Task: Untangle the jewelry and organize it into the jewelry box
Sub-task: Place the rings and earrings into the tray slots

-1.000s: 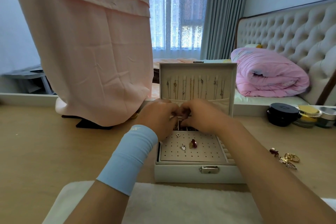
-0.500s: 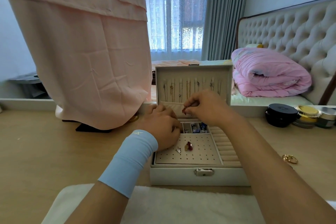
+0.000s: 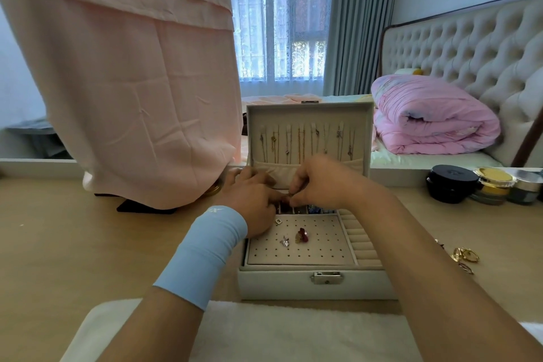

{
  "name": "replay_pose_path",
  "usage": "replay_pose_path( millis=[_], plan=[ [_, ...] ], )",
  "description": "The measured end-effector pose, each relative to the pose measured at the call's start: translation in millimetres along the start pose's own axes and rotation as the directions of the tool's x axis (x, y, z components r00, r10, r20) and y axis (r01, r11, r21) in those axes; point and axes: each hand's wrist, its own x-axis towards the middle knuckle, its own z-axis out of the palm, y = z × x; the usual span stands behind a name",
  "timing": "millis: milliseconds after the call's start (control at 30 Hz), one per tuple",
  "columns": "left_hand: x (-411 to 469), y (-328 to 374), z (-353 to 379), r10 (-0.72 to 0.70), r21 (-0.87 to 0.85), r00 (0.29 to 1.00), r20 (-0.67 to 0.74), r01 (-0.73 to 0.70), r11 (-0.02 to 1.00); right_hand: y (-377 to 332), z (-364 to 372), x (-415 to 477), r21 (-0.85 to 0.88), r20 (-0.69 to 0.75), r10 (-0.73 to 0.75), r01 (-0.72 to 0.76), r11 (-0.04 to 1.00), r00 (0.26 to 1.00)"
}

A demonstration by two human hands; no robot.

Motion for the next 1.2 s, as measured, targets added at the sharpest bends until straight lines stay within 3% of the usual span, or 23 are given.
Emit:
replay_pose_path(
  millis=[367,467,600,667,800,933,1067,1200],
  plan=[
    [4,-7,7,0.009,-0.056,0.999,-0.031,-0.010,0.998,-14,14,4,-0.332,0.079,-0.042,0.065,0.941,0.996],
    [2,-10,4,0.011,-0.158,0.986,-0.166,-0.038,0.987,-11,12,2,-0.275,0.089,-0.084,0.106,0.955,0.992],
    [-3,-10,1,-0.038,-0.298,0.948,-0.317,-0.061,0.953,-5,8,4,-0.010,-0.065,-0.127,0.126,0.992,0.990],
    [-6,-9,0,-0.066,-0.319,0.932,-0.358,-0.055,0.946,-1,6,4,0.029,-0.108,-0.102,0.105,0.994,0.989],
    [-8,-6,-3,0.017,-0.207,0.966,-0.260,-0.073,0.976,5,9,4,-0.107,0.026,-0.042,0.045,0.993,0.999],
    [-8,-4,-1,0.069,-0.107,0.991,-0.112,-0.081,0.991,5,16,7,-0.090,0.025,-0.028,0.030,0.995,0.999],
    [-15,-6,-4,0.019,-0.203,0.975,-0.220,-0.065,0.977,4,5,1,0.004,-0.047,-0.030,0.030,1.000,0.998],
    [-21,-1,-10,-0.016,-0.233,0.971,-0.239,-0.042,0.972,11,-3,-7,-0.129,0.006,0.012,-0.011,0.992,1.000]
  ],
)
